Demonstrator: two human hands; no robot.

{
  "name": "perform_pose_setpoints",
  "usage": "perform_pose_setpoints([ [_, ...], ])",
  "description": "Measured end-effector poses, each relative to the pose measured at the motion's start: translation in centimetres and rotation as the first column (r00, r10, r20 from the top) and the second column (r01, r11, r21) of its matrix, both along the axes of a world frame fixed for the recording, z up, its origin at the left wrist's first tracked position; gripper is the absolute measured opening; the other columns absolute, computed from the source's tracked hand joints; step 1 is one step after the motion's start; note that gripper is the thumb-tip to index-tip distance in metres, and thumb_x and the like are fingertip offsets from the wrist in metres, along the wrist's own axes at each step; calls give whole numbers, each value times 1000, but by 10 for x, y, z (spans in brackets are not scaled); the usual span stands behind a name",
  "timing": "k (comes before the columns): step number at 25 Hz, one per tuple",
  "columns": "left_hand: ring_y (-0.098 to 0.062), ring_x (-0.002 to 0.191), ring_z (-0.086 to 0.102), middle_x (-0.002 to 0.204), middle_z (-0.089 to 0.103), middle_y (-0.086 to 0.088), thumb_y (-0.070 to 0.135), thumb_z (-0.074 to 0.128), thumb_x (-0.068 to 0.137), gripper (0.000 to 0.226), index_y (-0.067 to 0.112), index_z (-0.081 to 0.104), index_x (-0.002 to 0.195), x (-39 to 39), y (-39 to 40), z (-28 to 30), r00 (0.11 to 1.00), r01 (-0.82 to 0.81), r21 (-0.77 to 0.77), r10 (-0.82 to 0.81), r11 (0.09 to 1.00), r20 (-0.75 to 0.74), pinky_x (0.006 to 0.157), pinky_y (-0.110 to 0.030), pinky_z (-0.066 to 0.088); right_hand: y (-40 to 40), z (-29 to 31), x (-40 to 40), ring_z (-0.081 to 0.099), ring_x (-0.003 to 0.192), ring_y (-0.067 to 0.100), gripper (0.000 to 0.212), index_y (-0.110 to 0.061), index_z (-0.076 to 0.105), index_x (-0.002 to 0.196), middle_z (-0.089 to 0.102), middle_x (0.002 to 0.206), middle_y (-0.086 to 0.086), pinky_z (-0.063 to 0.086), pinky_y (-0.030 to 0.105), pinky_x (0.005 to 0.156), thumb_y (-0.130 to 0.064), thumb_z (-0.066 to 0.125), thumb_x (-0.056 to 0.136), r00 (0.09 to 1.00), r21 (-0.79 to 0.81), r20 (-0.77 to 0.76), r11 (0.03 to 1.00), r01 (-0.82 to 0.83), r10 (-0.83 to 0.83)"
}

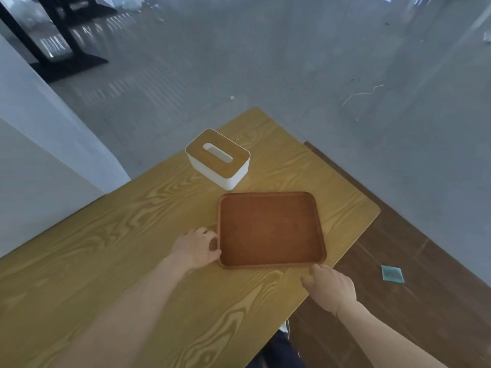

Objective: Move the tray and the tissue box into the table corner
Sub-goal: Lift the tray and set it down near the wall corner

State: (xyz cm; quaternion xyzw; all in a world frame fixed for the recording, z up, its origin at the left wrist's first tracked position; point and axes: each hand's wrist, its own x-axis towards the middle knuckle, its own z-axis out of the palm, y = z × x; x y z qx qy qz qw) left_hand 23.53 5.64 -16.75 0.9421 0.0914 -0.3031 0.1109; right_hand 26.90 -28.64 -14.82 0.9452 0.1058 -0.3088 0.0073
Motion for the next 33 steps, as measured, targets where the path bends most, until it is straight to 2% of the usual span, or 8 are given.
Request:
perform_pose_setpoints([
  [4,-30,133,45,151,40,-10,65,51,85,74,24,39,145,31,8,-11,970,-245,-91,243,965,-33,102,-45,44,6,-14,12,67,82,23,47,-18,61,105,67,93,0,53,37,71,-57,39,95,884,77,-186,891,448,-428],
  [8,-29,127,53,145,50,-9,57,60,85,76,21,37,147,57,5,-17,910,-409,-197,414,891,-21,99,-45,48,11,-37,21,70,84,32,42,-5,66,102,71,94,12,61,48,78,-45,55,96,487,225,-377,433,873,-788],
  [11,-28,118,59,137,57,-6,45,66,85,71,17,38,145,68,-3,-22,861,-488,-260,508,833,8,91,-41,50,14,-49,23,72,86,32,32,-4,64,108,72,101,16,62,46,75,-33,65,95,210,245,-477,100,964,-854],
  [17,-30,98,64,113,65,-9,20,68,88,51,13,42,131,69,-14,-31,846,-505,-243,530,828,48,82,-41,52,17,-57,30,75,73,29,28,3,63,116,77,89,19,58,38,60,-11,70,92,34,243,-535,-115,963,-844],
  [20,-31,106,61,121,61,-12,17,68,88,56,9,39,136,62,-11,-35,847,-502,-303,531,810,17,85,-39,48,15,-52,33,76,75,32,39,-1,52,126,74,99,24,59,39,58,-3,69,91,34,272,-551,-141,952,-834],
  [25,-22,96,58,111,59,-5,9,68,87,54,8,40,133,32,-11,-34,785,-549,-459,619,699,4,84,-34,45,4,-42,19,72,75,29,44,-7,43,123,69,96,20,63,51,80,-3,72,89,172,367,-526,-40,929,-833],
  [29,-24,84,61,94,59,-6,0,65,86,42,11,42,119,-5,-14,-14,672,-596,-554,739,581,53,77,-38,50,7,-19,10,72,71,25,44,-8,41,120,69,102,18,59,39,65,-6,72,89,324,471,-523,50,881,-788],
  [33,-30,85,60,101,58,-8,-3,65,85,38,15,43,109,-54,-19,13,545,-580,-619,817,530,189,75,-49,54,8,2,2,69,63,23,49,-4,42,124,70,95,19,56,32,56,-5,74,88,465,530,-535,148,835,-705],
])
